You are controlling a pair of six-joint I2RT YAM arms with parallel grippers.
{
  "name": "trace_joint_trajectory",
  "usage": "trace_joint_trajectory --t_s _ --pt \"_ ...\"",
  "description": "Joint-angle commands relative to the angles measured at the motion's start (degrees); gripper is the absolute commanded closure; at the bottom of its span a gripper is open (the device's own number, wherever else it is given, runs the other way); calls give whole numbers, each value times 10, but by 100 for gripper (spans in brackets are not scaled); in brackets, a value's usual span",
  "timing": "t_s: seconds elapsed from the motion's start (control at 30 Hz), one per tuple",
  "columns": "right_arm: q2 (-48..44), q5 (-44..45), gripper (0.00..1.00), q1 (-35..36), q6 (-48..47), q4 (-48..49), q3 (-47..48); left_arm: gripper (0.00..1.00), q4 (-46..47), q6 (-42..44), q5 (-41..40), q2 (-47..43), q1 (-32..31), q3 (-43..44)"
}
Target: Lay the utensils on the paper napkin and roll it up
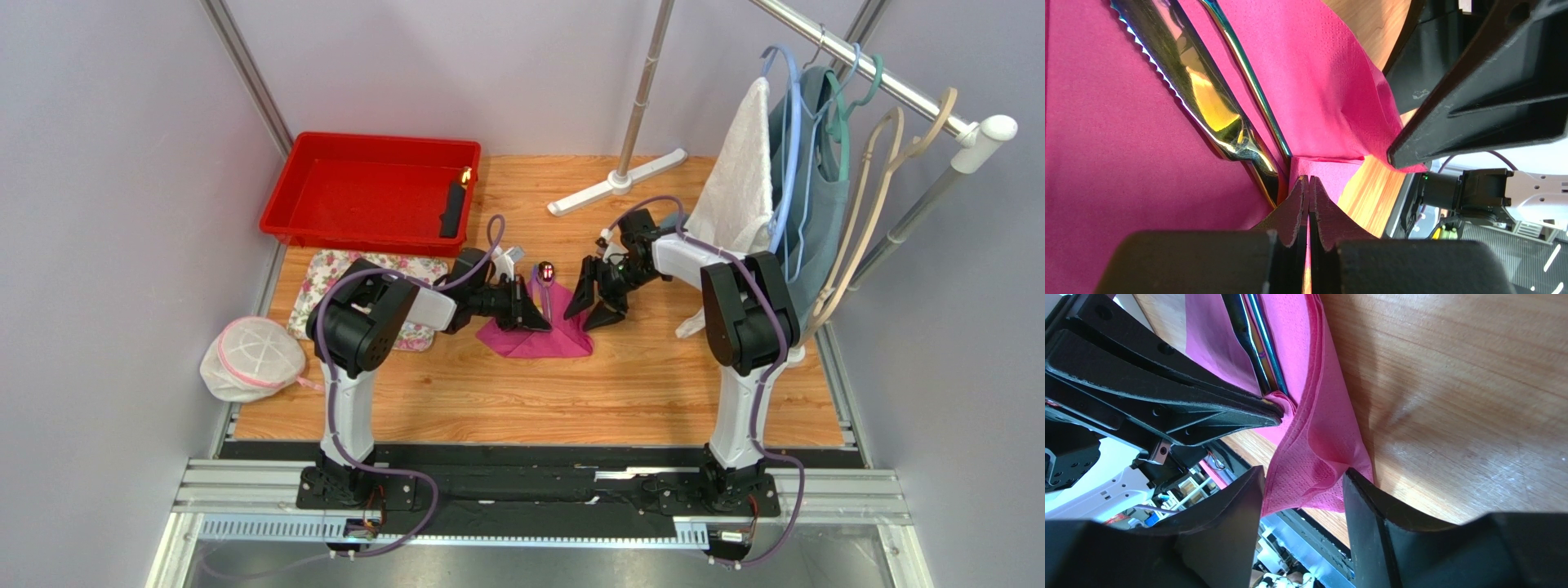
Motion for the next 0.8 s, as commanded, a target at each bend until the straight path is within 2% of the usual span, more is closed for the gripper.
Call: trace_joint_trajectory --t_s 0.0,0.1,0.23,0.37,0.53,0.67,0.77 --pt "-20 30 36 2 4 -2 -2 99 14 11 -5 7 8 12" --pt "-28 77 25 2 -10 -20 -4 99 14 11 -5 8 8 12" --pt "-34 97 21 2 -26 -29 -9 99 14 11 -6 8 8 13" --pt "-17 34 33 1 -24 -31 -10 99 14 11 -6 8 8 14" --pt "-24 0 41 -2 -7 -9 -2 99 13 11 -6 7 8 12" --pt "-36 -12 57 -2 -3 -4 -2 100 14 10 -6 7 8 11" --pt "-36 -16 65 -2 1 -1 -8 100 14 11 -6 8 8 12"
